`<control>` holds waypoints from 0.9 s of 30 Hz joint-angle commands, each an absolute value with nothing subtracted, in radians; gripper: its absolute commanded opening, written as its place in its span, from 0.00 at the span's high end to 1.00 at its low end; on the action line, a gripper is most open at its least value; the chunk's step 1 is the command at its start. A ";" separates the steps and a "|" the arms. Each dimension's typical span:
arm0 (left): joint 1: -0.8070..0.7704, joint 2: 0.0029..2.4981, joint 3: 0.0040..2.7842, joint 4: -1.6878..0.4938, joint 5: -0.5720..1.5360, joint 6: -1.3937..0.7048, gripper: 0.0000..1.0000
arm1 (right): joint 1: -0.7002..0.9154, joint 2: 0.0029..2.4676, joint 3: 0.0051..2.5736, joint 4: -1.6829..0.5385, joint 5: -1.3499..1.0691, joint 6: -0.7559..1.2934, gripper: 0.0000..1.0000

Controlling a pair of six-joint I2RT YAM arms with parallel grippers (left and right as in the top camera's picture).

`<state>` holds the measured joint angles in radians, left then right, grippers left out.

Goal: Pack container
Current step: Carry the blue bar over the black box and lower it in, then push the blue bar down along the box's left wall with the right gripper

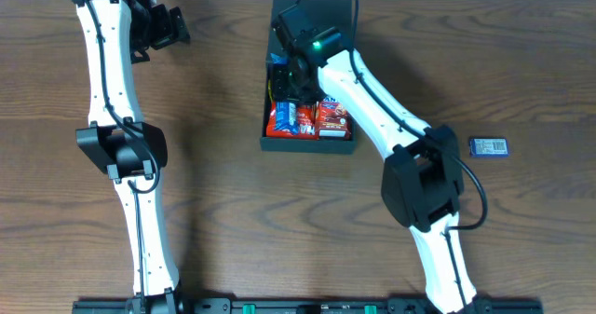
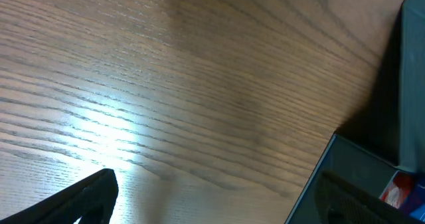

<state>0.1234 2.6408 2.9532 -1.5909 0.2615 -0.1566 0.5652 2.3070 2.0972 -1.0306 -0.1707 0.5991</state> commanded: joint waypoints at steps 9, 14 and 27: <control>0.124 2.630 2.975 -1.597 0.260 -0.158 0.05 | 0.591 2.321 2.115 -1.028 -0.184 0.617 0.61; 0.124 2.630 2.975 -1.597 0.260 -0.158 0.05 | 0.591 2.321 2.115 -1.022 -0.185 0.616 0.16; 0.124 2.630 2.975 -1.600 0.259 -0.157 0.05 | 0.495 2.262 2.228 -1.036 -0.229 0.551 0.40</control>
